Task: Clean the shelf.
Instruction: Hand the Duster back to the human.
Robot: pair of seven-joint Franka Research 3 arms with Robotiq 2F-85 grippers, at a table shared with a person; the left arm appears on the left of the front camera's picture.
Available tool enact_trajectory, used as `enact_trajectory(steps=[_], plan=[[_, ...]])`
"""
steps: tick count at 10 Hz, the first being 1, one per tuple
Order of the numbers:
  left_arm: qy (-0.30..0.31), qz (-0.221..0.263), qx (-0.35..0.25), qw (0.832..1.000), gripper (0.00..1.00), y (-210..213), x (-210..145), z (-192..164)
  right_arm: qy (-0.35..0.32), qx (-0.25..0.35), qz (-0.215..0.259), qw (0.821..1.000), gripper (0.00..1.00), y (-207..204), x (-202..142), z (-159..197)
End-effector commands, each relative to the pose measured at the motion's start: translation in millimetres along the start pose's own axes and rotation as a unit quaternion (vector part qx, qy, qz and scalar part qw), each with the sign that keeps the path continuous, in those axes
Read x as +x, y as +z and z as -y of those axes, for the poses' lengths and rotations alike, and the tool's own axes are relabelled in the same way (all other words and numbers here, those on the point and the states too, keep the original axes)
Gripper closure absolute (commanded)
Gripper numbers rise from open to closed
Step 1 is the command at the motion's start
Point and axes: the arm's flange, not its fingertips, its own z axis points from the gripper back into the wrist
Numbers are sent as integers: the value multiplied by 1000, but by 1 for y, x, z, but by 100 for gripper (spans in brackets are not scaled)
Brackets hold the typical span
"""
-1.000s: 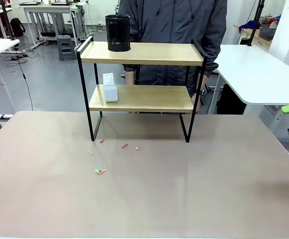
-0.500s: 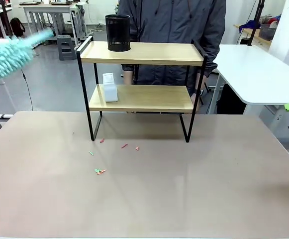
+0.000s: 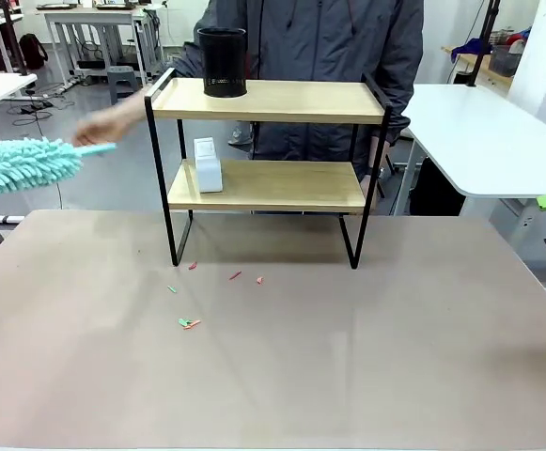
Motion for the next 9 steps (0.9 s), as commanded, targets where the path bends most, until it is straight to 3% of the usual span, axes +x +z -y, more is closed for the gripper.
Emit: enact_trajectory(steps=[1, 8, 9], plan=[[-24, 0, -29, 999, 100, 1, -4, 1, 12, 1, -2, 1000, 0, 3, 1, 3], [-24, 0, -29, 999, 100, 1, -4, 1, 12, 1, -2, 1000, 0, 3, 1, 3], [-16, 0, -14, 1000, 25, 1, -1, 1, 12, 1, -2, 1000, 0, 3, 1, 3]])
